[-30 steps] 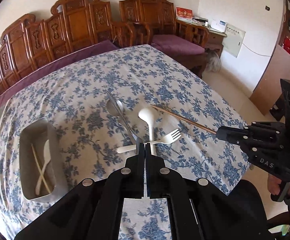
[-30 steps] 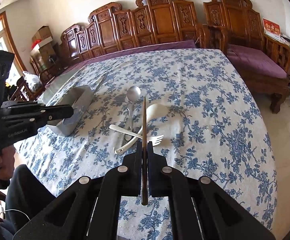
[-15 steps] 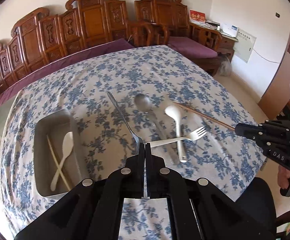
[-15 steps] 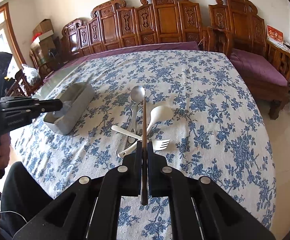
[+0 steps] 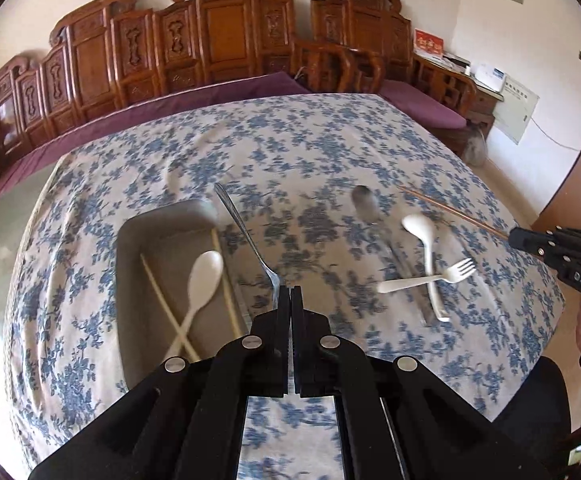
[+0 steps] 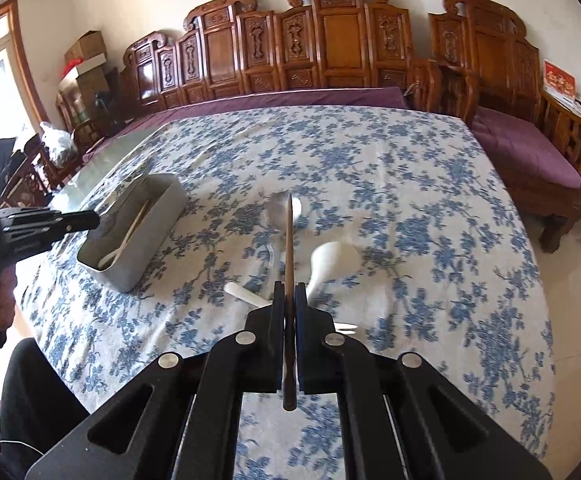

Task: Organize utensils
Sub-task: 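Carry the metal fork into the grey tray and open the left tool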

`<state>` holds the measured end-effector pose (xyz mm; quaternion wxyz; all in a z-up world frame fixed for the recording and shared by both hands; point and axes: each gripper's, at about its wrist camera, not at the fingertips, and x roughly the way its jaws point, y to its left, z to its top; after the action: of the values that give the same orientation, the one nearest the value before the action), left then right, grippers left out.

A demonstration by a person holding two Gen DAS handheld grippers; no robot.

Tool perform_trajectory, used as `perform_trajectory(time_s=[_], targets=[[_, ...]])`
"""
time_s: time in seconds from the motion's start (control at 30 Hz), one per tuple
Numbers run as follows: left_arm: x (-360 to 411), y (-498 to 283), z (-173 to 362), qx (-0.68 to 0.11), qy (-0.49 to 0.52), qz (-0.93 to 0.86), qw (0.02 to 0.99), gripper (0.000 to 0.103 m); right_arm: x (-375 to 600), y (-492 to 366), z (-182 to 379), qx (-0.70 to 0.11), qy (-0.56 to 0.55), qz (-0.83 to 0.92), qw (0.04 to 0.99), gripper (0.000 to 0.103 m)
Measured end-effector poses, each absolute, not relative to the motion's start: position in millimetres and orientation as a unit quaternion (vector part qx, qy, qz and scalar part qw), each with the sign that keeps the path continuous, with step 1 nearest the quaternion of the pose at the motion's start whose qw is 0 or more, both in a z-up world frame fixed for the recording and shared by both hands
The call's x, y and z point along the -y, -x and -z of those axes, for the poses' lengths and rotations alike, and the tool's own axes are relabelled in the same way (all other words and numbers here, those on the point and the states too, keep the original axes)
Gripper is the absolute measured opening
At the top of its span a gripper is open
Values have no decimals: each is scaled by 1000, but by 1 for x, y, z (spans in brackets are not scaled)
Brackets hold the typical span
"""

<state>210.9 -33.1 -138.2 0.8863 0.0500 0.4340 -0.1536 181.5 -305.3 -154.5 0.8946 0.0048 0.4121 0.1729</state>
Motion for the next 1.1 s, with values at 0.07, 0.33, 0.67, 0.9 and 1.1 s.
perform_trajectory(time_s=[0.07, 0.33, 0.67, 0.9, 1.1], targets=[[21, -216, 146, -439, -47, 148, 885, 0, 293, -184, 155, -413, -4, -180, 893, 6], [-13, -229, 178, -465, -35, 143, 873, 0, 239, -201, 148, -406, 9, -218, 888, 6], [-24, -251, 200, -487, -38, 127, 863, 0, 184, -219, 137, -400, 28, -246, 883, 6], [-30, -255, 204, -485, -26, 118, 866, 1, 165, -219, 144, -404, 44, -254, 878, 6], [-48, -244, 189, -461, -5, 96, 882, 17, 150, -215, 150, -409, 48, -261, 873, 6]])
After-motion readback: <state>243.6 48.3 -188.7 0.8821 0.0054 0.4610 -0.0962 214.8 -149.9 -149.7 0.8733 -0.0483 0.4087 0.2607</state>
